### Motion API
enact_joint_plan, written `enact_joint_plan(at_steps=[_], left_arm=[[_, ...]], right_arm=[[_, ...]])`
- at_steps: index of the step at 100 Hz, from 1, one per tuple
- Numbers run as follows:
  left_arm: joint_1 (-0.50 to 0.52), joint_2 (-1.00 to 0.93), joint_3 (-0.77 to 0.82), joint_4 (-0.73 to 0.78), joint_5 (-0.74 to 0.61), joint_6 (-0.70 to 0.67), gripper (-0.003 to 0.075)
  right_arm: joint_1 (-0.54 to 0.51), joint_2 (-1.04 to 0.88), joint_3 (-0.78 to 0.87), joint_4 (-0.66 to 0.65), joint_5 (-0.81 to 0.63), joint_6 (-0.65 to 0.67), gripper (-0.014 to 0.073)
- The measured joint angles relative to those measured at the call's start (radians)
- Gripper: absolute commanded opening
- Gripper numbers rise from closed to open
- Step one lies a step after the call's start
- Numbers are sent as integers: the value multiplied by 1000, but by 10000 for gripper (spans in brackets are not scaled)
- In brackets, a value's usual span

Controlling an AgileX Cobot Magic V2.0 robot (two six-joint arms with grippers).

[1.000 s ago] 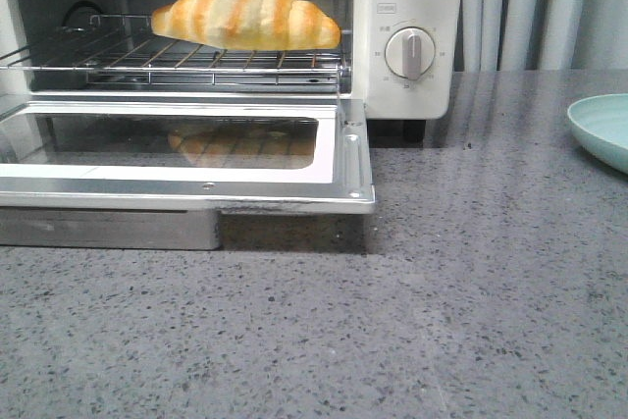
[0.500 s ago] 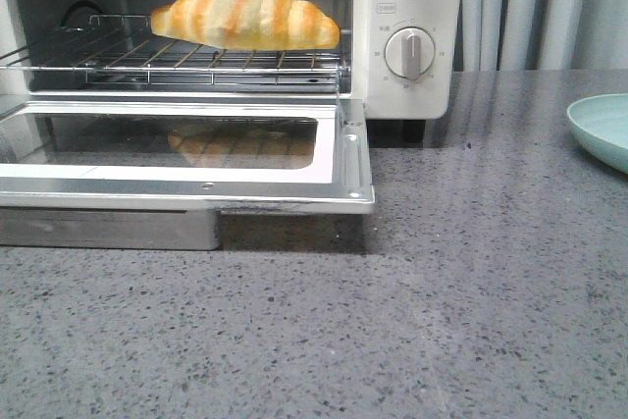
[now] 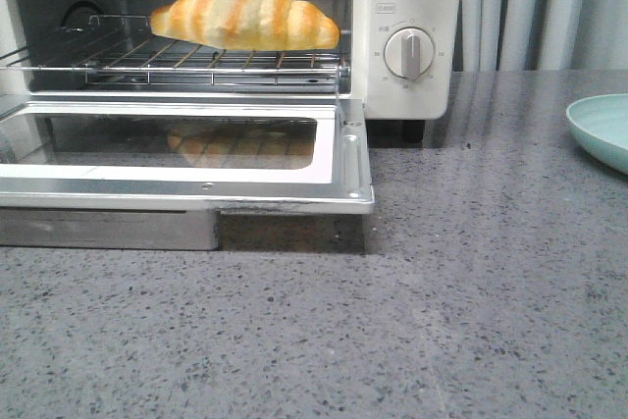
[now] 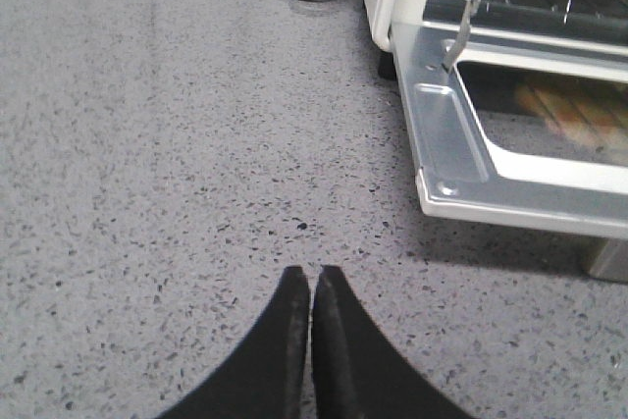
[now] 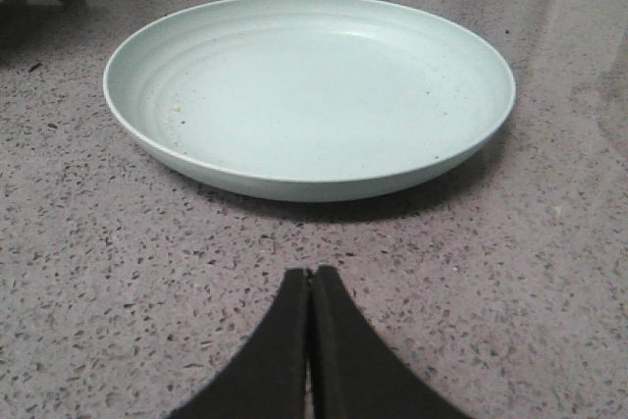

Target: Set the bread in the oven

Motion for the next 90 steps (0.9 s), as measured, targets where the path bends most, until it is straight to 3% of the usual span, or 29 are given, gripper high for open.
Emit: enact_joint_plan(at_steps=[26, 90], left_arm=[[0, 0, 0, 0, 0, 101, -21], [0, 0, 0, 0, 0, 109, -21]], right_arm=[[0, 0, 0, 0, 0, 0, -69], [0, 0, 0, 0, 0, -2, -69]])
